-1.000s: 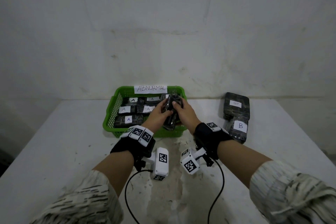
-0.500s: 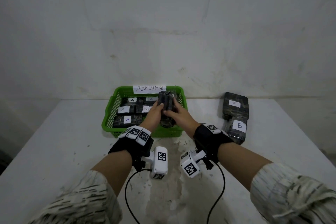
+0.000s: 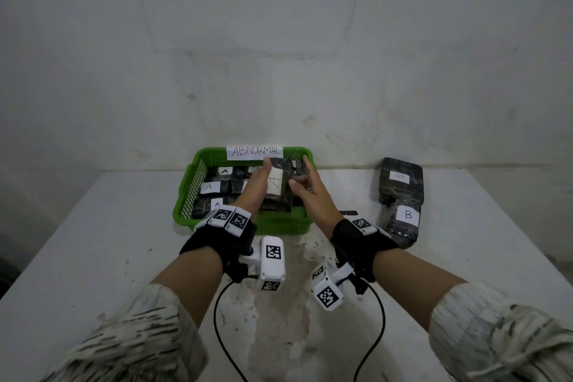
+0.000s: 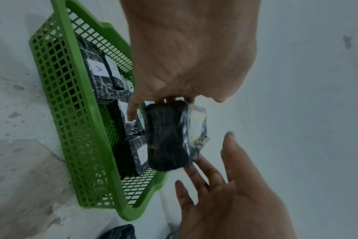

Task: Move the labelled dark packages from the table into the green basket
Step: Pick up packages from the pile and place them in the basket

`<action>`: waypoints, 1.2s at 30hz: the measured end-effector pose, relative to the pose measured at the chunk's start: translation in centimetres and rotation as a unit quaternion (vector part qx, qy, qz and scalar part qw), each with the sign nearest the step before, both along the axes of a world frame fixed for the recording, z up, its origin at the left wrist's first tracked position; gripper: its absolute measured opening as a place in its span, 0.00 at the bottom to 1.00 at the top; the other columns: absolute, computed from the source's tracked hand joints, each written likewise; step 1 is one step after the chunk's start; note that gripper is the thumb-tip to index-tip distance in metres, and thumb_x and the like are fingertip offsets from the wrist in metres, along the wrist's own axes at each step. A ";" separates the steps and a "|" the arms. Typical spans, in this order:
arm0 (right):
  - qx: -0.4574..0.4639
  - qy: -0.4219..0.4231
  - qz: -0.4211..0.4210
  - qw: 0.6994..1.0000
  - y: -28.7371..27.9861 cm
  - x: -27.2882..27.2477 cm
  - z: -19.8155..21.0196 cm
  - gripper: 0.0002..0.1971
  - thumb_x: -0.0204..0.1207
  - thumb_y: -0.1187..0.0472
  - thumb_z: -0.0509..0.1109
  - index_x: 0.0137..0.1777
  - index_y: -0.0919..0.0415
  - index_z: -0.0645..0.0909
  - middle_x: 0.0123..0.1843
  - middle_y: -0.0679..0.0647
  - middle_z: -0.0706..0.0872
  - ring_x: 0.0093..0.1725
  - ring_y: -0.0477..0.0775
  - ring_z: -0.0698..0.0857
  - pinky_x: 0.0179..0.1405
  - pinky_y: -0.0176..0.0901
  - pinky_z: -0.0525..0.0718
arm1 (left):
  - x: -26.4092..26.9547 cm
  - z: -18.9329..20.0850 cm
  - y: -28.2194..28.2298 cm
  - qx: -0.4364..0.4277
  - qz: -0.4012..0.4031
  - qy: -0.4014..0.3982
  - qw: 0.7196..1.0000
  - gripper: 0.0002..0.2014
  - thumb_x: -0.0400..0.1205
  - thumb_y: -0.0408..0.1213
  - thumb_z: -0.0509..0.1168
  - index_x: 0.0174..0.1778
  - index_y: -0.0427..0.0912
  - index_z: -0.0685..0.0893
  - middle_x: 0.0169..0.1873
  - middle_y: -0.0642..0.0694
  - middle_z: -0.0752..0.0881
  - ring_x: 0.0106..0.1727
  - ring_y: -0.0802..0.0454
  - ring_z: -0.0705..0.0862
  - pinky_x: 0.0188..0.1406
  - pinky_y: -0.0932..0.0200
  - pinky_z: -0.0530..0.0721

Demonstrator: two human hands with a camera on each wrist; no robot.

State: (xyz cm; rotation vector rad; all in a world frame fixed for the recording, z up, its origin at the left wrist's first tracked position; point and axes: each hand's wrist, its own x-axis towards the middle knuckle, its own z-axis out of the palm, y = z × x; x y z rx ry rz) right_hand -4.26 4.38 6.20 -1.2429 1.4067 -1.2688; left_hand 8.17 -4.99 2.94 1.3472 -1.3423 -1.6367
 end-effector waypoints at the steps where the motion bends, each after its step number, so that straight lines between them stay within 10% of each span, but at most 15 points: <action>1: 0.001 -0.007 0.006 1.000 0.1 -0.3 0.1 0.33 0.86 0.61 0.61 0.85 0.52 0.48 0.68 0.63 0.80 0.68 0.52 0.77 0.63 0.32 0.72 | 0.3 0.7 0.4 0.024 0.000 -0.001 1.000 0.55 0.55 0.84 0.57 0.75 0.55 0.71 0.77 0.44 0.71 0.75 0.37 0.71 0.71 0.28 0.68; 5: 0.010 -0.057 0.004 0.998 -0.1 -1.5 0.6 0.30 0.84 0.69 0.61 0.84 0.59 0.56 0.57 0.61 0.87 0.66 0.52 0.81 0.64 0.39 0.73 | 1.0 3.7 3.1 0.039 0.006 -0.006 0.999 0.34 0.65 0.64 0.74 0.61 0.45 0.82 0.65 0.38 0.82 0.64 0.35 0.81 0.66 0.31 0.77; 9: -0.001 -0.111 -0.054 0.992 -0.5 -1.9 0.6 0.34 0.79 0.71 0.69 0.81 0.56 0.59 0.43 0.57 0.78 0.47 0.53 0.83 0.41 0.37 0.87 | 1.0 4.1 4.4 0.037 -0.006 0.038 0.999 0.07 0.82 0.41 0.63 0.52 0.42 0.81 0.54 0.37 0.85 0.47 0.43 0.85 0.40 0.56 0.83; 16: 0.150 -0.139 0.022 0.979 -0.8 0.0 0.7 0.24 0.83 0.39 0.56 0.74 0.49 0.73 0.68 0.54 0.82 0.66 0.57 0.80 0.68 0.64 0.77 | 0.1 4.4 5.5 0.047 -0.046 0.079 0.995 0.09 0.85 0.42 0.55 0.52 0.46 0.80 0.45 0.44 0.84 0.45 0.48 0.83 0.44 0.56 0.82; 22: 0.099 -0.140 -0.005 0.985 -0.6 -0.2 0.9 0.10 0.86 0.53 0.60 0.63 0.49 0.78 0.54 0.48 0.86 0.57 0.52 0.83 0.65 0.56 0.78 | 0.3 5.0 5.3 -0.007 -0.042 0.057 0.997 0.05 0.85 0.36 0.59 0.52 0.46 0.79 0.47 0.49 0.83 0.53 0.51 0.80 0.58 0.52 0.77; 27: 0.124 -0.137 0.036 0.982 -0.5 0.1 0.9 0.08 0.84 0.51 0.62 0.60 0.43 0.79 0.54 0.48 0.86 0.58 0.53 0.82 0.66 0.63 0.78 | 0.4 5.1 4.8 -0.028 -0.028 0.037 0.999 0.21 0.84 0.36 0.61 0.74 0.38 0.72 0.65 0.39 0.81 0.62 0.46 0.79 0.70 0.43 0.76; 36: 0.104 -0.110 0.048 0.987 -0.6 -0.4 0.7 0.23 0.82 0.63 0.66 0.76 0.51 0.70 0.57 0.46 0.85 0.59 0.50 0.84 0.61 0.51 0.82 | 0.3 4.9 4.9 -0.050 -0.032 0.033 0.998 0.22 0.85 0.32 0.59 0.76 0.34 0.70 0.67 0.36 0.80 0.64 0.43 0.80 0.58 0.57 0.82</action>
